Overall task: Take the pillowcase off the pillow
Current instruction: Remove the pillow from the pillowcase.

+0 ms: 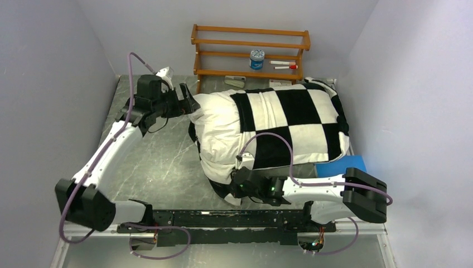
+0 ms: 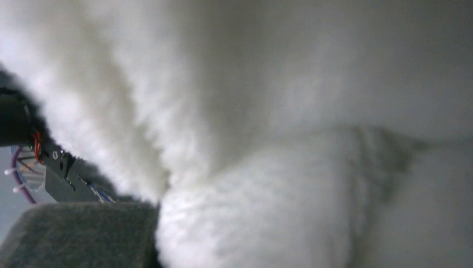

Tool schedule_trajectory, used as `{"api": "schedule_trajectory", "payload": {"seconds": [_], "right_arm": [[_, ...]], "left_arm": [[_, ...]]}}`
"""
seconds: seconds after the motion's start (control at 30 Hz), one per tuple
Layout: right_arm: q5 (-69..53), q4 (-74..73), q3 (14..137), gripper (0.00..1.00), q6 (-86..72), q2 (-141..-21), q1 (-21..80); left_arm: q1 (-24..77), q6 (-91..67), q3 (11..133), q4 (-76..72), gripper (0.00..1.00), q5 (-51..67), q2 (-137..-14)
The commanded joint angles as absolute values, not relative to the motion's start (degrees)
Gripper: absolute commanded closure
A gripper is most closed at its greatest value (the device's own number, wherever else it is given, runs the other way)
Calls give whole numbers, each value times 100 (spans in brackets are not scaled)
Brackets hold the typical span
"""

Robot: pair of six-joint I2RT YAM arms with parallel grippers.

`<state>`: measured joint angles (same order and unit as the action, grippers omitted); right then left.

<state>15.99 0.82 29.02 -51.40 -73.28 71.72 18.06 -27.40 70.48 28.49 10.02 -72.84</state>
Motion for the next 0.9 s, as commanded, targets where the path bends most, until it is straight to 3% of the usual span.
{"api": "schedule_trajectory", "payload": {"seconds": [0.0,0.17,0.23,0.27,0.3,0.37,0.4,0.47,0.53,0.73,0.87], "right_arm": [[135,482,2782,100,-4395,-7402,7320],[88,429,2806,99,-4300,-7347,7330],[181,284,2835,96,-4273,-7216,7330],[273,119,2876,95,-4287,-7148,7329],[510,-199,2953,88,-4345,-7067,7327],[945,-853,3126,65,-4492,-6840,7328],[1199,-1188,3223,57,-4572,-6668,7324],[1713,-1918,3454,39,-4943,-6195,7322],[2171,-2586,3662,31,-5146,-5716,7321],[2830,-3355,4396,25,-5191,-4608,7317],[3803,-4133,5077,25,-5494,-4870,7291]], "left_arm": [[1492,-2910,6637,1724,3,2079,-8014],[1426,-3452,6301,89,5,3272,-8735],[1420,-3508,6473,-271,25,3786,-9129],[1430,-3530,6555,-365,42,3991,-9263],[1432,-3566,6567,-420,59,4097,-9321],[1424,-3536,6555,-310,90,3979,-9176],[1424,-3504,6577,-148,95,3854,-9067],[1417,-3447,6700,327,95,3622,-8879],[1415,-3366,6750,609,95,3503,-8675],[1415,-3136,6397,1142,95,2715,-7899],[1415,-3028,6311,1367,95,2707,-7654]]}}
